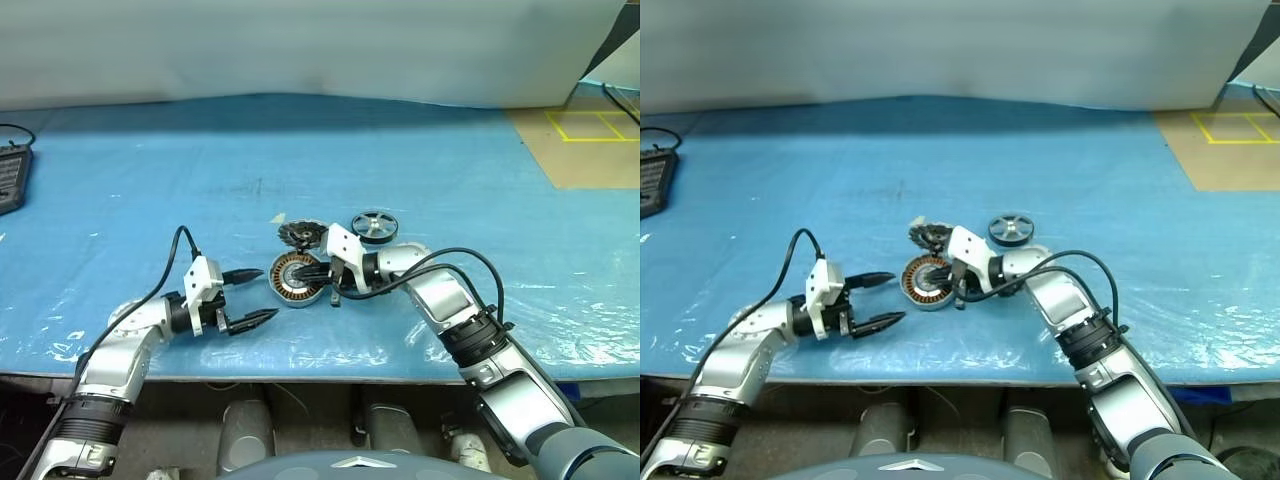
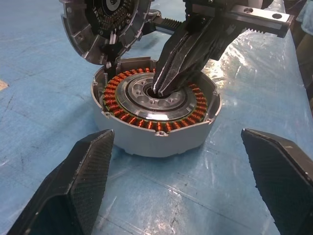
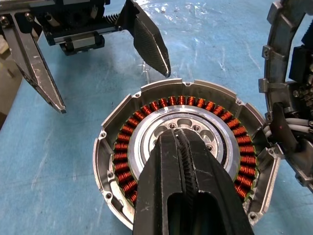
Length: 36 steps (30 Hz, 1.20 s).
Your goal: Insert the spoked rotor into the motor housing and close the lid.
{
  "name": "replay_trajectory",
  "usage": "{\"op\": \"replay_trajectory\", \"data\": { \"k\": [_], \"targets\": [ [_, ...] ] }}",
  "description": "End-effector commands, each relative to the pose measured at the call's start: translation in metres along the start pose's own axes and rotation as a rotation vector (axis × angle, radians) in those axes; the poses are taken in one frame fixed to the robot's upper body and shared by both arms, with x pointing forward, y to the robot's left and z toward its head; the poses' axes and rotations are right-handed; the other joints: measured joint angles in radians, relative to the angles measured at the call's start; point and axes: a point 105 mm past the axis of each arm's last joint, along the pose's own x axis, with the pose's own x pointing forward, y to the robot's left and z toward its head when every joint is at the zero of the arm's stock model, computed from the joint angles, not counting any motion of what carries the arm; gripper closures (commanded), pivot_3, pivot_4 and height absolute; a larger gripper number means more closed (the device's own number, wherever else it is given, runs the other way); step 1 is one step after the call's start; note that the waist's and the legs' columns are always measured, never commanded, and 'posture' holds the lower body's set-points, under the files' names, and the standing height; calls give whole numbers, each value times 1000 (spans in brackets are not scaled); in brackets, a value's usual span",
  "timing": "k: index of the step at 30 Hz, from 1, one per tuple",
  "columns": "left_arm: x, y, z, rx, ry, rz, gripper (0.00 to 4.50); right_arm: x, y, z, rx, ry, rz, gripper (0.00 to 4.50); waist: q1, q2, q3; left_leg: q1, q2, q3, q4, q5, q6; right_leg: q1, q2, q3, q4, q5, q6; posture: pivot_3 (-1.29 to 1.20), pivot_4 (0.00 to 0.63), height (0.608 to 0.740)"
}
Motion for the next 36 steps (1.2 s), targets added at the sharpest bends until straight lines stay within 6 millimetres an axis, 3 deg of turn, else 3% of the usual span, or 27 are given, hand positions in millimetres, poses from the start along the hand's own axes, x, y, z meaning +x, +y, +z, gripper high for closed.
{"op": "replay_trajectory", "data": {
  "k": [1,5,11,15,18,22,26,31,36],
  "targets": [
    [2,-3,9,40,-25,-11,137,-2,0,-7,-44,59,0,4474,0,0,0,0,0,0,0,0,0,0,0,0,0,0,0,0,150,740],
    [2,-4,8,37,-24,-14,137,-4,2,-5,-55,49,-1,4474,0,0,0,2,0,0,0,0,0,2,0,0,0,-2,3,0,150,740],
    [3,-5,8,32,-26,-17,137,-13,2,39,-30,-142,10,4474,1,0,0,1,0,0,0,0,0,1,0,0,0,-1,1,0,150,740],
    [2,-4,8,29,-27,-19,137,-27,3,52,-2,-193,19,4474,0,0,0,1,0,0,0,0,0,1,0,0,0,0,0,0,150,740],
    [2,-3,9,29,-28,-21,137,-43,1,51,46,-208,3,4474,2,0,0,1,0,0,0,0,0,1,0,0,0,0,0,0,150,740],
    [2,-3,11,35,-34,-18,137,-76,2,27,142,-139,-33,4474,11,0,0,1,-1,0,0,0,0,3,-1,0,-1,-1,1,0,150,740],
    [4,-3,17,46,-48,-29,137,-122,-31,-11,164,28,-257,4474,4,0,0,2,-1,0,0,0,0,3,-1,1,-2,-3,6,0,150,740],
    [7,-1,16,47,-46,-35,137,-156,-78,-1,54,51,-459,2883,-10,0,0,4,-1,0,0,0,0,2,0,1,0,-4,7,0,150,740],
    [11,-1,16,50,-52,-37,137,-165,-105,4,32,54,-501,2883,-18,0,0,3,-1,0,1,0,0,2,0,1,1,-2,3,0,150,740]
  ]
}}
